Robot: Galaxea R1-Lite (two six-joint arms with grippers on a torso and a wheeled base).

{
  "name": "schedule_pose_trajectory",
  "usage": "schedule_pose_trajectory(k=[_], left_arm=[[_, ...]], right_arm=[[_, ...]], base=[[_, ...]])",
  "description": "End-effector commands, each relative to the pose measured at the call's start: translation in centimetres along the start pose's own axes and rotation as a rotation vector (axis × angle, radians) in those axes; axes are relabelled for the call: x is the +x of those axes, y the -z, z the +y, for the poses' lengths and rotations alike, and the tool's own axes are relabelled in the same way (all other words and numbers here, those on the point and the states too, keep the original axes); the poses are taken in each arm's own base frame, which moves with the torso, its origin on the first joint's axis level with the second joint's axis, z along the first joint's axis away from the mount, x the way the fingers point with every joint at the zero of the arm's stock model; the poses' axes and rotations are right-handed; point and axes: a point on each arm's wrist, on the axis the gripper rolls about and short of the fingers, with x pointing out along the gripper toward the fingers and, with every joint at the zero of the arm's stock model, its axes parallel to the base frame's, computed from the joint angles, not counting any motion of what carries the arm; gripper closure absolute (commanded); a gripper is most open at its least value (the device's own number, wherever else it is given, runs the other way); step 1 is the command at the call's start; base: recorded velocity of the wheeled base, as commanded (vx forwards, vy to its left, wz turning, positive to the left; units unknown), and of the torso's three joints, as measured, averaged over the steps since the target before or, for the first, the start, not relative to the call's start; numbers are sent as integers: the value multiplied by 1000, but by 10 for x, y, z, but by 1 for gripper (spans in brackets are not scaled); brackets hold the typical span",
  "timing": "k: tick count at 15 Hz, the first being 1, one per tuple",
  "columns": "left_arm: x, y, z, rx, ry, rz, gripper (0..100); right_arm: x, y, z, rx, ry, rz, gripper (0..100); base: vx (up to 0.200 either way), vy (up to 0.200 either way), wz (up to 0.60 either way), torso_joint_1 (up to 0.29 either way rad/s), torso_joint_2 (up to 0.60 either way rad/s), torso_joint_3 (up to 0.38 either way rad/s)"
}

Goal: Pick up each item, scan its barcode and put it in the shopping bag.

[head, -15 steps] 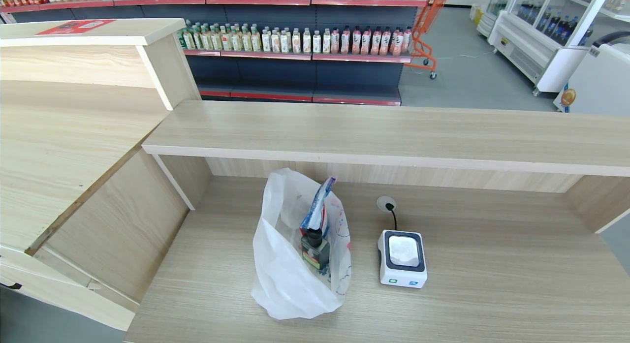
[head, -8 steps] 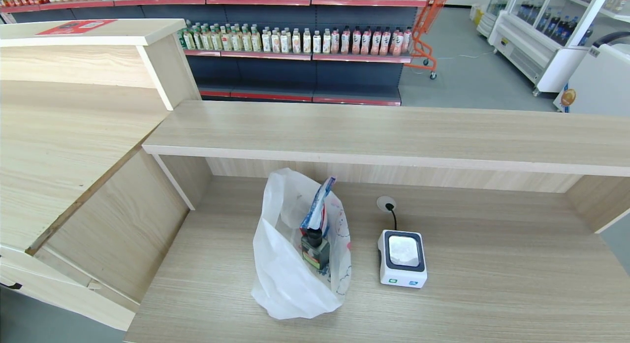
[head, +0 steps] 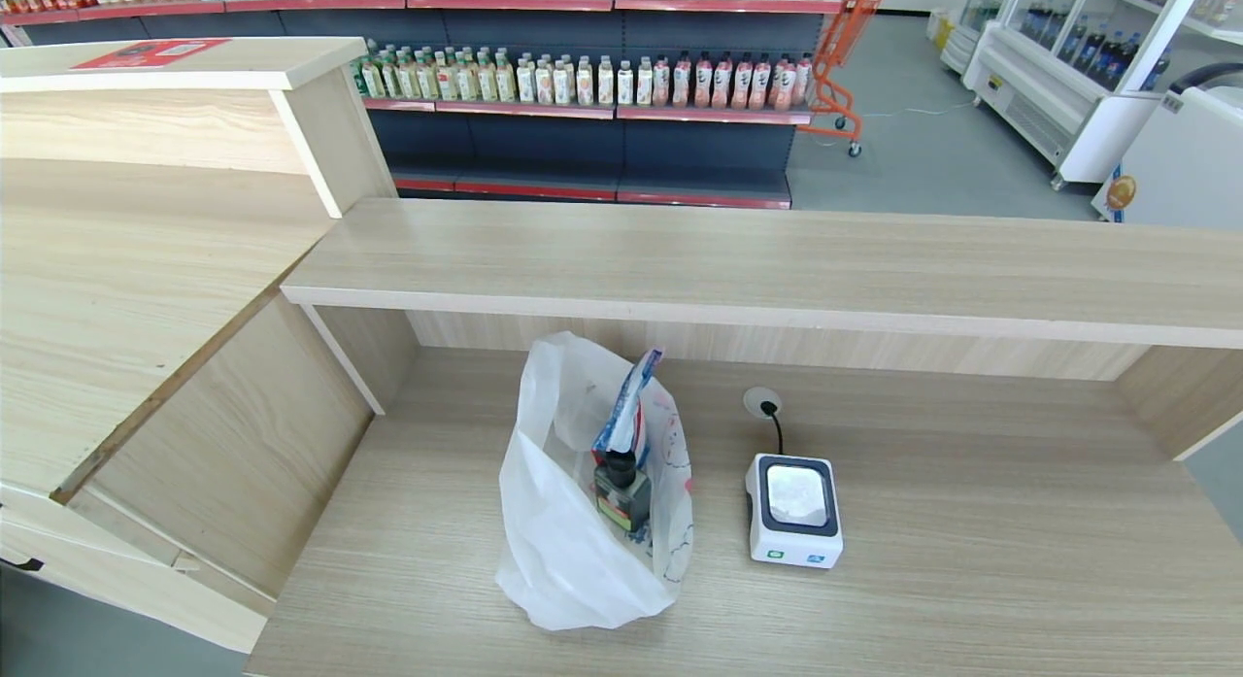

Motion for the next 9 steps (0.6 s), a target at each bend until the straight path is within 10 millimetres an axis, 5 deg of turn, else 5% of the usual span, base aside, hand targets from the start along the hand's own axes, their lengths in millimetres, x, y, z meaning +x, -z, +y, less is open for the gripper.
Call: schedule_pose_trajectory(k=[1, 2, 3, 9], left_arm=[[0, 0, 0, 0, 0, 0, 0], [0, 0, 0, 0, -1, 0, 0], [0, 0, 0, 0, -1, 0, 0], [0, 0, 0, 0, -1, 0, 0]], right_arm=[[-1, 0, 0, -18, 22, -10, 0], [-1, 0, -1, -19, 45, -10, 0], [-1, 0, -1, -21, 45, -9, 100], [-1, 0, -1, 38, 51, -10, 100]], base=[[0, 0, 0, 0, 0, 0], [0, 0, 0, 0, 0, 0], [0, 0, 0, 0, 0, 0], [0, 0, 0, 0, 0, 0]])
